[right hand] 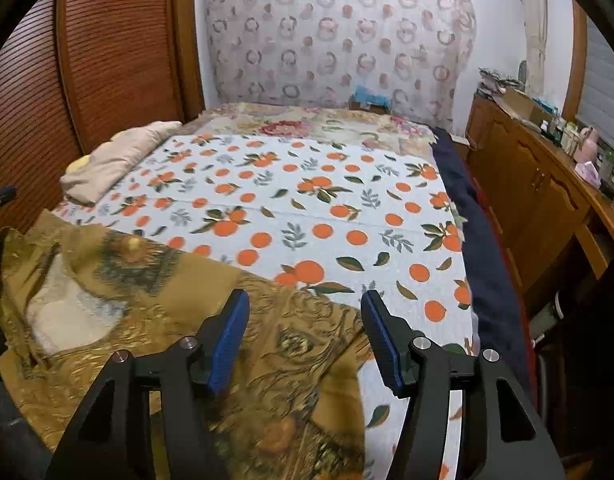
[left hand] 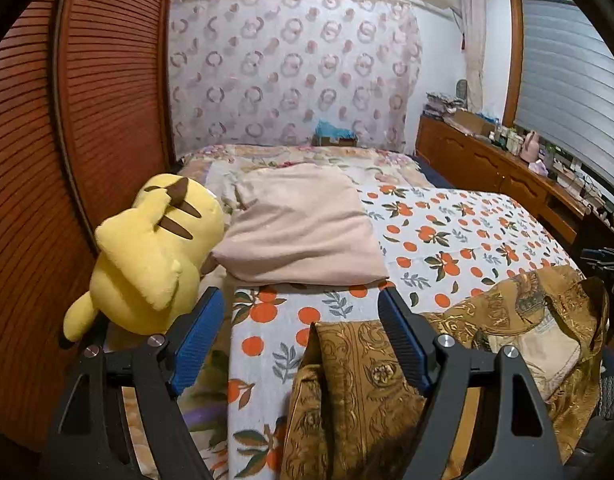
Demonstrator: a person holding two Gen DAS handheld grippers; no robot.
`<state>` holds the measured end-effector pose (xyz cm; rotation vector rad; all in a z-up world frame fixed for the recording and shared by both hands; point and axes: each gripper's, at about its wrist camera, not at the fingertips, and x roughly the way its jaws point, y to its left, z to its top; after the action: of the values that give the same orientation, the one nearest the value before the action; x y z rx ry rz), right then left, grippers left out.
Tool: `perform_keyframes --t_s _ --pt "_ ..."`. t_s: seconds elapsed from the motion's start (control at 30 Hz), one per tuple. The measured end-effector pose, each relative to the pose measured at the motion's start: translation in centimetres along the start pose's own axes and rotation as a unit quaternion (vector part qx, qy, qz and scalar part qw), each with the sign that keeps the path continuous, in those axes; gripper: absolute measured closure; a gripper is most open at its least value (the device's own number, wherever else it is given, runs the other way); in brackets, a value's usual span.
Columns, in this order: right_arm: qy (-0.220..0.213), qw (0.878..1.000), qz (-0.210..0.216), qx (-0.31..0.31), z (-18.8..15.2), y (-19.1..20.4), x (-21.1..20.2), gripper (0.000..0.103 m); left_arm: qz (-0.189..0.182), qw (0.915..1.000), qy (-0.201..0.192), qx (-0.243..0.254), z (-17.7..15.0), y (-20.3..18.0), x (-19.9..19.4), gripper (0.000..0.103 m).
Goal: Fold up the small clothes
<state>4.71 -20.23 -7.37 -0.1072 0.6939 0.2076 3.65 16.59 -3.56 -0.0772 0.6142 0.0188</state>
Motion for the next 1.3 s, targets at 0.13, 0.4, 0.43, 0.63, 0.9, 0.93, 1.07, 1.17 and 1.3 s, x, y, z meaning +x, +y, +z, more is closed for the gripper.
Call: perform_keyframes --t_s 0.13,0.4,0.43,0.63,0.9,0.93,1.07,1.17,1.3 --pt "0.024 1.000 -0.003 0.016 0.0 -1.2 2.2 0.042 -0.008 0.9998 0.020 -0.002 0.2 0.3 1.9 0.023" --pt "0.050 0.999 0.006 0.021 -0.4 -1.4 4.0 0.042 -0.022 0.9976 0.066 -0.003 -0.5 0.2 4.7 0.023" --pt "0.053 0.998 0.007 0.023 -0.4 -1.5 4.1 0.042 -0.027 0.9970 0.072 -0.005 -0.7 0.4 4.9 0.023" --pt "0.061 0.998 0.011 0.030 -0.8 -1.8 4.8 0.042 -0.049 0.9923 0.114 -0.004 -2.2 -0.1 6.2 0.044" --pt "0.063 0.998 0.008 0.026 -1.0 -1.6 4.9 0.042 -0.059 0.9895 0.132 0.002 -2.9 -0.7 6.8 0.047" --pt "0.064 0.998 0.007 0.025 -1.0 -1.6 4.9 0.042 -0.060 0.9895 0.132 0.003 -2.9 -0.7 6.8 0.047" --pt "0.064 0.998 0.002 0.023 -0.9 -1.7 5.1 0.039 -0.064 0.9889 0.134 0.001 -3.0 -0.6 7.0 0.049" --pt "0.061 0.998 -0.002 0.023 -0.9 -1.8 5.2 0.036 -0.067 0.9886 0.135 -0.004 -3.0 -0.5 7.2 0.049" --pt "0.058 0.998 -0.001 0.034 -0.9 -2.3 5.6 0.033 -0.068 0.9885 0.135 -0.004 -2.9 -0.5 7.3 0.049"
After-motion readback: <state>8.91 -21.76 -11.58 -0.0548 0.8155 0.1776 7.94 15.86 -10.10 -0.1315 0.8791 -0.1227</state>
